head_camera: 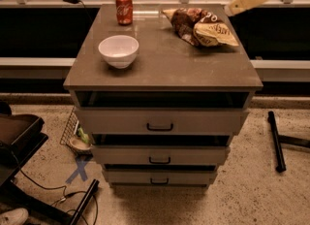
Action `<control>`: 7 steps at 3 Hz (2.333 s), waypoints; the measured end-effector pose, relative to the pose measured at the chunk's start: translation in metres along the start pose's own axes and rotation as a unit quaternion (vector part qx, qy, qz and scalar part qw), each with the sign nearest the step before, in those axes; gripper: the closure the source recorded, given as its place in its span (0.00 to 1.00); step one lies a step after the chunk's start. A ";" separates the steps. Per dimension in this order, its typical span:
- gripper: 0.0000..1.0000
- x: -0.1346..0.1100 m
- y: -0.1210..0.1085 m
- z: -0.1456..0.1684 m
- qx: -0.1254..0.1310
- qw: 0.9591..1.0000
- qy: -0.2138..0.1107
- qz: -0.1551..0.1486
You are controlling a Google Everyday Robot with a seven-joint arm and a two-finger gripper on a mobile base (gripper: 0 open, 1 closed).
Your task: Pick brown chip bag
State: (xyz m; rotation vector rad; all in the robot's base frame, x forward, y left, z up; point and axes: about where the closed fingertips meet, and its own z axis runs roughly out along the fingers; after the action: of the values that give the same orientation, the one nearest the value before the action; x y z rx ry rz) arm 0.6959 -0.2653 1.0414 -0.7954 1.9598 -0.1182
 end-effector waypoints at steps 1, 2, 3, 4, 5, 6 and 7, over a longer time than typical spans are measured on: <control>0.00 -0.037 0.003 0.055 -0.029 0.998 -0.051 -0.005; 0.00 -0.057 0.008 0.121 -0.036 0.997 -0.063 -0.012; 0.00 -0.049 0.014 0.180 -0.038 0.998 -0.042 -0.003; 0.00 -0.025 0.022 0.224 -0.045 0.999 -0.001 0.010; 0.00 0.009 0.028 0.251 -0.054 0.997 0.044 0.026; 0.13 0.048 0.030 0.261 -0.062 0.993 0.091 0.048; 0.36 0.049 0.034 0.264 -0.065 0.992 0.093 0.049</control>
Offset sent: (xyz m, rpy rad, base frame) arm 0.1611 0.0871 -0.0270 0.0404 -0.0931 0.1296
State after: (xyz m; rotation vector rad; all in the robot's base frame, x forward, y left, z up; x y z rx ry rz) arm 0.8816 -0.2029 0.8541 -0.7947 2.1960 -0.0061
